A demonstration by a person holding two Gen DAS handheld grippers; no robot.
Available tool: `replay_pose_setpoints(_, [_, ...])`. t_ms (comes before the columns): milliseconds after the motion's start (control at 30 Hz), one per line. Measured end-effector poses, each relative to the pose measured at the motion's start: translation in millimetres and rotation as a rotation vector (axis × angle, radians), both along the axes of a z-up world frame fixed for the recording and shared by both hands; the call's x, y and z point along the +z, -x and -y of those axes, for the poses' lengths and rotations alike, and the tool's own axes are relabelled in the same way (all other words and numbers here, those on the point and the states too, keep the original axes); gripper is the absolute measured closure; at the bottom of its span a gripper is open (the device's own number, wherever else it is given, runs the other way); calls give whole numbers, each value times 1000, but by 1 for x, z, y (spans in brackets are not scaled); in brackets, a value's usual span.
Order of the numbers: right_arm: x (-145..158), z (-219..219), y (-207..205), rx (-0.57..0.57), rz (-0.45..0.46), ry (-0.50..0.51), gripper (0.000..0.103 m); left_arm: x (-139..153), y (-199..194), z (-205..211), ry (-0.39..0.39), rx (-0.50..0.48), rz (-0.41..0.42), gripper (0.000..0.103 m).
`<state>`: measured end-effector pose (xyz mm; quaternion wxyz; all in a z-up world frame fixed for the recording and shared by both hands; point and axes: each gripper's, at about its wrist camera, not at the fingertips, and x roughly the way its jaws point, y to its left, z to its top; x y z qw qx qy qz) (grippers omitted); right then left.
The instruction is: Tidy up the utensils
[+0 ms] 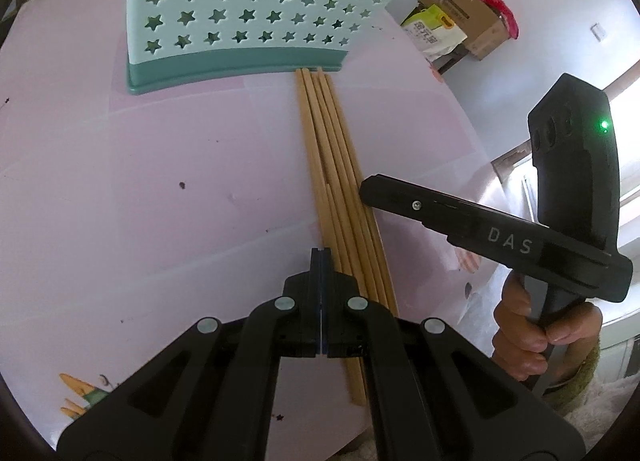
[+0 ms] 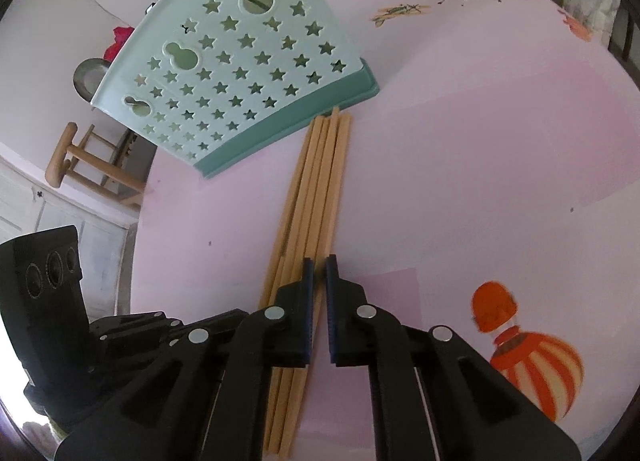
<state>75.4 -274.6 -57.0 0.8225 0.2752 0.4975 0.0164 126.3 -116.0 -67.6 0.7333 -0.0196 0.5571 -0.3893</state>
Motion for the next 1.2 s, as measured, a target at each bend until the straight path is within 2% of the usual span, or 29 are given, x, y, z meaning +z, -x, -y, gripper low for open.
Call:
replay_pose_setpoints(200, [1,7,9,23,1,-2,93,10,5,-16,22,36,57,103])
replay_pose_setpoints(267, [3,10,13,26,8,-6,85,15,8,-22,16,34,76,103])
replay_pose_setpoints(333, [6,14,19,25,16,2,73,19,15,-26,4,5,87,99])
replay_pose_setpoints(367, [7,13,20,26,17,8,71,21,20,-28,-3,-18,86,93])
replay_pose_setpoints(433, [9,14,24,27,17,14,68,22,28,-32,-13,-56,77,89])
replay_pose_setpoints(600, [12,18,34,10,26,-2,66,16,55,-36,-27,-171,-16,85])
replay_pose_setpoints(667, [15,22,40,-1,35,-5,66,14,62,-35,-30,-214,-45,78])
replay_pose_setpoints(800, [19,28,46,-19,53,-18,66,4,76,-30,-55,-311,-151,72])
replay_pose_setpoints(933, [20,35,53,-30,70,-34,66,-11,80,-23,-112,-322,-223,72])
replay_pose_setpoints(1200, [22,33,58,-32,92,-56,66,-30,77,-19,-126,-291,-318,76])
